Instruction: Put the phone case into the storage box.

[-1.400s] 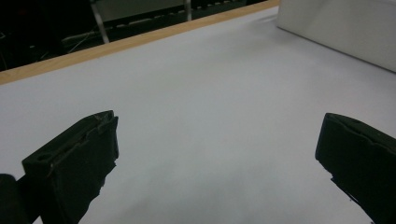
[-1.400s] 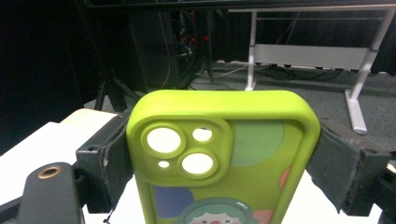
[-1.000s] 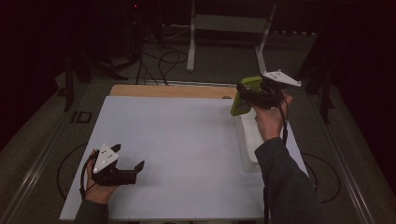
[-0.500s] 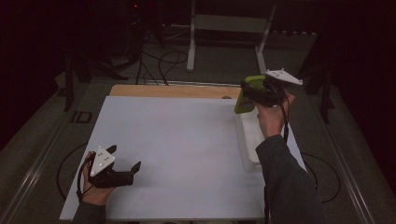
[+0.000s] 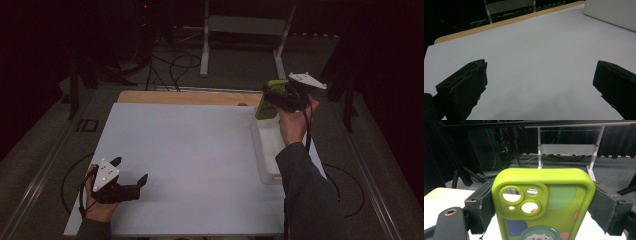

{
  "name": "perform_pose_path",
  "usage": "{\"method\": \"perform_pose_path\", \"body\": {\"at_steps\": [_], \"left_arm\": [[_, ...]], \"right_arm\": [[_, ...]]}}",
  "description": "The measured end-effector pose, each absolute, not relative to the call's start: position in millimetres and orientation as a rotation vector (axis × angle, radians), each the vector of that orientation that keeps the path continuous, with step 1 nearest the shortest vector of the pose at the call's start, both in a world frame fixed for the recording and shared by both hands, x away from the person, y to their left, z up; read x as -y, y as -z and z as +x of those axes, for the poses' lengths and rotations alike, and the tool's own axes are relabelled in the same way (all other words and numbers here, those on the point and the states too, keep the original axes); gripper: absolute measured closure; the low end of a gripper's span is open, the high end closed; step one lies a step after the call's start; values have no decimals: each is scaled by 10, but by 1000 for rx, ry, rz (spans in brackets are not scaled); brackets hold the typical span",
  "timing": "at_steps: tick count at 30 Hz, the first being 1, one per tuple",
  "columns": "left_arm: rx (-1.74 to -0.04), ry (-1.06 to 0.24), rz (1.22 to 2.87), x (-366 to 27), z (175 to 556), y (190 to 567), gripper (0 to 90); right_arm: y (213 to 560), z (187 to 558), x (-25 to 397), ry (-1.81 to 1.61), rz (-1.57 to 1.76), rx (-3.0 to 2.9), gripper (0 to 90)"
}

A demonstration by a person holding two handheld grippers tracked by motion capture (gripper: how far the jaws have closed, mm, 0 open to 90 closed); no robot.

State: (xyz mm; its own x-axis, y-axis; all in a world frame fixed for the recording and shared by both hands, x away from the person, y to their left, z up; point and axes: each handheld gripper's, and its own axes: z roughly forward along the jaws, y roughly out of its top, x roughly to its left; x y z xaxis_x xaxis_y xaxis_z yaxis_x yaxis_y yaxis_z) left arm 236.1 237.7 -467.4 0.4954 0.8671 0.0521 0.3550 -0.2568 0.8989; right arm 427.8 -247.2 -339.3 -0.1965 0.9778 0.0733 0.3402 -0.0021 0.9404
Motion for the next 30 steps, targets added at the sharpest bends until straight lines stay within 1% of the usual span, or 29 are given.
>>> {"method": "perform_pose_path", "body": {"at_steps": [16,30], "left_arm": [[-1025,-707,1832,-2374,2361,4671,0],[-1021,-711,1827,-2377,2349,4661,0]], "right_arm": [[3502,4399,2537,-1169,1431,-1573,159],[3636,4544,2491,-1119,1456,-1575,159]]}}
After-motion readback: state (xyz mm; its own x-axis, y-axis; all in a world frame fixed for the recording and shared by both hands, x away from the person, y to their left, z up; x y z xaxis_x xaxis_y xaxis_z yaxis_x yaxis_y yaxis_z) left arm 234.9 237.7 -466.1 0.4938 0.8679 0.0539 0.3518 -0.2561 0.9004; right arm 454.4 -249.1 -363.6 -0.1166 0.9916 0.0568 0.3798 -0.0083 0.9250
